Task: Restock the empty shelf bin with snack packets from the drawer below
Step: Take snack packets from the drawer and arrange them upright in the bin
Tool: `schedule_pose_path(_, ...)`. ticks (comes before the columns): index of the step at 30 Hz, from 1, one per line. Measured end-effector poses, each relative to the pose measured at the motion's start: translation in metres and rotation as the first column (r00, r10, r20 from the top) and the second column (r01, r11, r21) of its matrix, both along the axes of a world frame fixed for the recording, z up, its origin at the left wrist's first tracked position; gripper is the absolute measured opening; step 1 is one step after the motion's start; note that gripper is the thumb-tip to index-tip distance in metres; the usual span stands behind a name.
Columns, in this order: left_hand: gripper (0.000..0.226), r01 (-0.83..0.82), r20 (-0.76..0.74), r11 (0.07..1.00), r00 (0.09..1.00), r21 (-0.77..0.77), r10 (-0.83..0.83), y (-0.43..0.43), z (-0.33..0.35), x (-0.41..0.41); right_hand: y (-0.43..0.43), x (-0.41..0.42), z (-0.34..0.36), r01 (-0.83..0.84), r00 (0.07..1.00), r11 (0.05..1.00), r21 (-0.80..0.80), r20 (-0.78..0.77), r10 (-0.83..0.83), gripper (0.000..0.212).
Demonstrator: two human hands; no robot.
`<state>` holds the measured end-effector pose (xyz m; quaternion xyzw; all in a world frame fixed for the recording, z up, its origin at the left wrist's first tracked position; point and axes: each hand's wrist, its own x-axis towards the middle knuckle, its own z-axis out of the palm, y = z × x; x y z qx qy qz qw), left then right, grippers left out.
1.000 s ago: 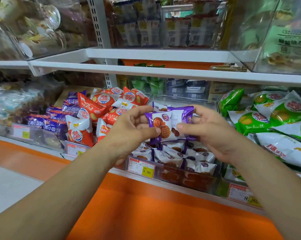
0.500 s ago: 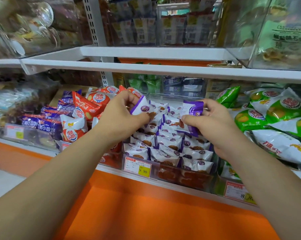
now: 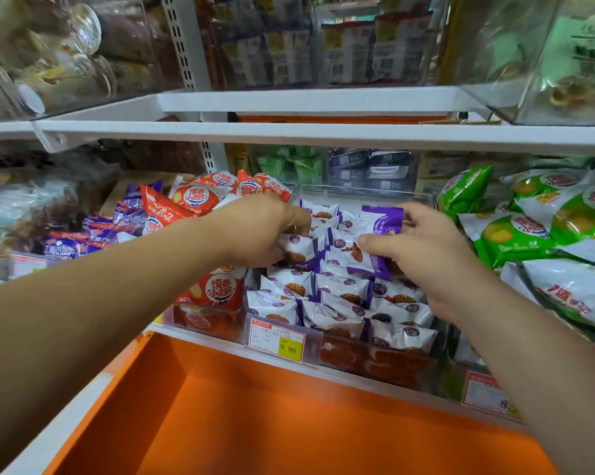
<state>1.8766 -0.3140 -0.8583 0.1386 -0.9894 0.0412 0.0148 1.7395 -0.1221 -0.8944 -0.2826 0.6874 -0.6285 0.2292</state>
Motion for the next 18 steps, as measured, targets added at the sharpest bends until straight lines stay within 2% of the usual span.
schedule_pose_path(4, 0.037, 0.021, 0.124, 1.0, 0.992, 0.02, -0.024, 0.001, 0.006, -0.002, -0.004, 0.004, -0.003, -0.044, 0.999, 0.999, 0.015, -0.007, 0.044, 0.028)
schedule_pose_path(9, 0.038, 0.004, 0.206, 0.993, 0.978, 0.116, -0.028, -0.002, 0.011, -0.008, -0.009, 0.008, -0.006, -0.074, 0.996, 0.997, 0.038, -0.044, 0.075, 0.027)
schedule_pose_path(15, 0.039, 0.042, 0.222, 0.997, 0.973, 0.071, -0.057, -0.003, 0.007, -0.022, -0.011, 0.009, -0.008, -0.081, 0.995, 0.996, 0.033, -0.062, 0.082, 0.028)
schedule_pose_path(18, 0.034, 0.062, 0.167, 0.995, 0.983, 0.077, -0.074, -0.008, -0.001, -0.021, -0.012, 0.009, -0.008, -0.103, 0.99, 0.994, 0.043, -0.093, 0.106, 0.03)
